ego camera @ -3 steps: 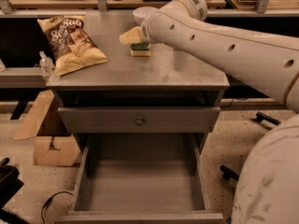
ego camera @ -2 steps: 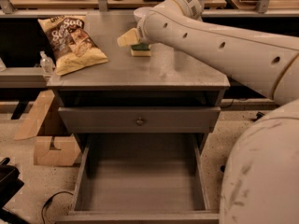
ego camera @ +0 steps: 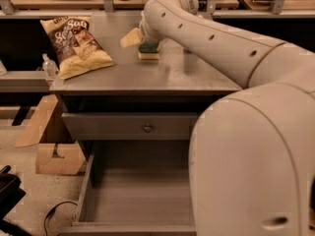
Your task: Place sponge into middle drawer
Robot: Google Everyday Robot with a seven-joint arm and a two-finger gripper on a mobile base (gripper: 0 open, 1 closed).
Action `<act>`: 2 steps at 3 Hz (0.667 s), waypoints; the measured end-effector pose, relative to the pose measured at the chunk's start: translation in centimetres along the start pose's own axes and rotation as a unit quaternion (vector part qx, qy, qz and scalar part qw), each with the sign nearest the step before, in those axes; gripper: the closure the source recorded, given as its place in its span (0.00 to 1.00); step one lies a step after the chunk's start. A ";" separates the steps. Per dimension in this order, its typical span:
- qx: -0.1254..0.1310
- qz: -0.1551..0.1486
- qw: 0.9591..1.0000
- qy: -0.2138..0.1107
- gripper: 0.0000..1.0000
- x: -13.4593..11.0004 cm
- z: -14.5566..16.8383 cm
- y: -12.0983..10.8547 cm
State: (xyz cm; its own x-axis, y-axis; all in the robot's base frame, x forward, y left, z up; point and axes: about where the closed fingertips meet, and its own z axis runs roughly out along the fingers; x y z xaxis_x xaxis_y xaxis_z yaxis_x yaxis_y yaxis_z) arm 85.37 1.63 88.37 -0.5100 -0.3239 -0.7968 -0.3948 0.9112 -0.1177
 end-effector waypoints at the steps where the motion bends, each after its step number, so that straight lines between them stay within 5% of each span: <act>1: 0.003 0.011 1.000 0.020 0.00 -0.4 1.8 -0.5; 2: 0.015 0.025 0.998 0.049 0.00 0.3 3.2 -1.5</act>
Offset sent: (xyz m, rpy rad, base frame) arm 0.0414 -0.0115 -0.0172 -0.0230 0.1060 -0.0920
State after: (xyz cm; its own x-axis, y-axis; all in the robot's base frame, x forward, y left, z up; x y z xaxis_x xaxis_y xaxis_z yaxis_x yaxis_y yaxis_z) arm 88.21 0.99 86.38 -0.6012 -0.2991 -0.7410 -0.3438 0.9339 -0.0980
